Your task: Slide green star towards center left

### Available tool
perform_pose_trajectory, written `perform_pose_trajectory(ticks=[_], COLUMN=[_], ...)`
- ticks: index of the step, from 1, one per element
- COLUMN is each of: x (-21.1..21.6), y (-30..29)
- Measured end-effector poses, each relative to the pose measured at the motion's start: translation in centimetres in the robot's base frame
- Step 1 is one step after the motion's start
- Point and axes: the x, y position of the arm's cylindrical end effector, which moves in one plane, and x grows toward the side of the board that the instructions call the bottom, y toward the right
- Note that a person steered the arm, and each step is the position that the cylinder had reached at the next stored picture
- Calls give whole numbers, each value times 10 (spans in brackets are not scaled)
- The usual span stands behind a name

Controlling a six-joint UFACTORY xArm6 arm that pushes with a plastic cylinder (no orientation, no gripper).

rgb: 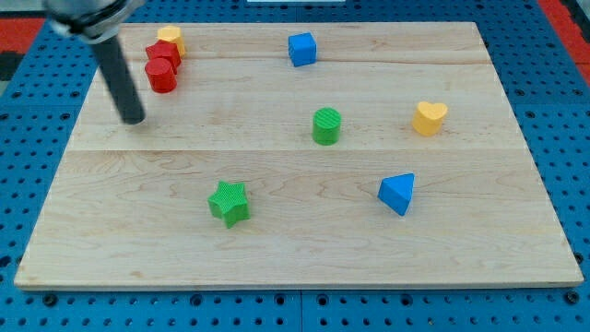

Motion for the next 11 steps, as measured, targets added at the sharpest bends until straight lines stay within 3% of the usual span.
perform_pose_trajectory(ticks=[1,2,3,4,5,8,10,11], x=[45,112,177,188,144,91,23,12], y=[-13,22,90,176,196,83,82,92])
